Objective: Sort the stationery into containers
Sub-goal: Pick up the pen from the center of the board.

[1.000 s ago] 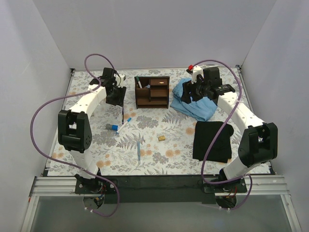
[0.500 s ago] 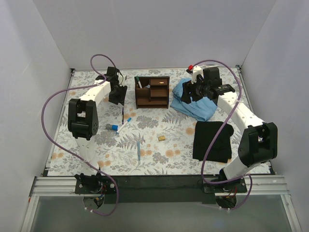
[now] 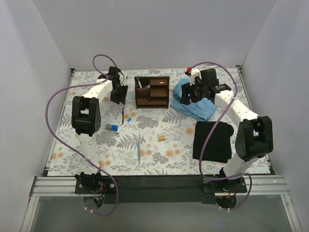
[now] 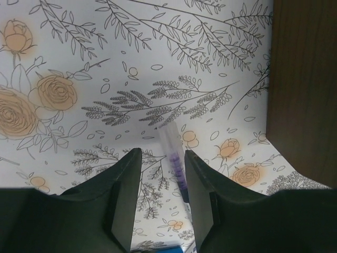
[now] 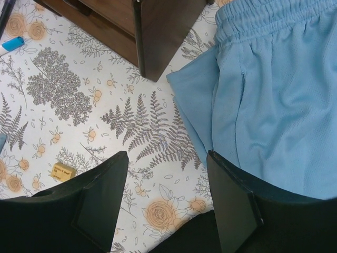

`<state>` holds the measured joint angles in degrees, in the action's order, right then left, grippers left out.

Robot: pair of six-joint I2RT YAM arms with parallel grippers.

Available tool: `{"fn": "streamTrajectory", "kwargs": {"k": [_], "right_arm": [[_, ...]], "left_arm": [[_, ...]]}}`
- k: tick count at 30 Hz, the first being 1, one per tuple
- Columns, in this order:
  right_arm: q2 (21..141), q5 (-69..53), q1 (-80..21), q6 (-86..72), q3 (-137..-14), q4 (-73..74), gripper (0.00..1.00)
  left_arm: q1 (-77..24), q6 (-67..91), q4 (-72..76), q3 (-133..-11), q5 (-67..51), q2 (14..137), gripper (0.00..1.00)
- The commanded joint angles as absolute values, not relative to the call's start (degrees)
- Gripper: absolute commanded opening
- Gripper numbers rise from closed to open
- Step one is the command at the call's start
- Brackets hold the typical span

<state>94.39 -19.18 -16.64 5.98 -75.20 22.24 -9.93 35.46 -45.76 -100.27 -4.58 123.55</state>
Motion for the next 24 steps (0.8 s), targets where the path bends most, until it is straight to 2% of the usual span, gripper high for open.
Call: {"fn": "streamTrajectory", "kwargs": {"k": [1, 8, 11, 12, 14, 20, 24], "right_arm": [[95.8, -19.3, -16.3, 5.6, -78.6, 20.5, 0.70], [97.0, -19.6, -15.9, 5.6, -79.5, 20.5, 0.70], [97.2, -19.9, -15.8, 5.5, -79.6, 20.5, 0.69], [97.1, -20.0, -15.9, 5.6, -79.6, 20.5, 0.68], [97.0, -20.0, -15.9, 5.6, -79.5, 20.7, 0.68], [96.5, -19.3, -15.6, 6.1, -80.2, 21.2, 0.68], [96.0, -18.8, -15.6, 6.9, -80.1, 21.6, 0.68]], "left_arm": [[-9.8, 35.9, -46.2, -102.1, -5.4, 124.7, 0.38], [-9.8, 35.7, -46.0, -101.7, -5.3, 126.4, 0.38], [-9.8, 35.5, -46.1, -102.0, -5.7, 127.0, 0.21], [-9.8, 35.3, -46.1, -102.0, -5.8, 126.9, 0.07], [-9.8, 35.2, -46.5, -101.9, -6.4, 126.5, 0.00], [-9.1, 34.5, -45.9, -102.8, -8.3, 118.8, 0.00], [-8.7, 33.7, -33.3, -99.2, -10.7, 103.1, 0.00]]}}
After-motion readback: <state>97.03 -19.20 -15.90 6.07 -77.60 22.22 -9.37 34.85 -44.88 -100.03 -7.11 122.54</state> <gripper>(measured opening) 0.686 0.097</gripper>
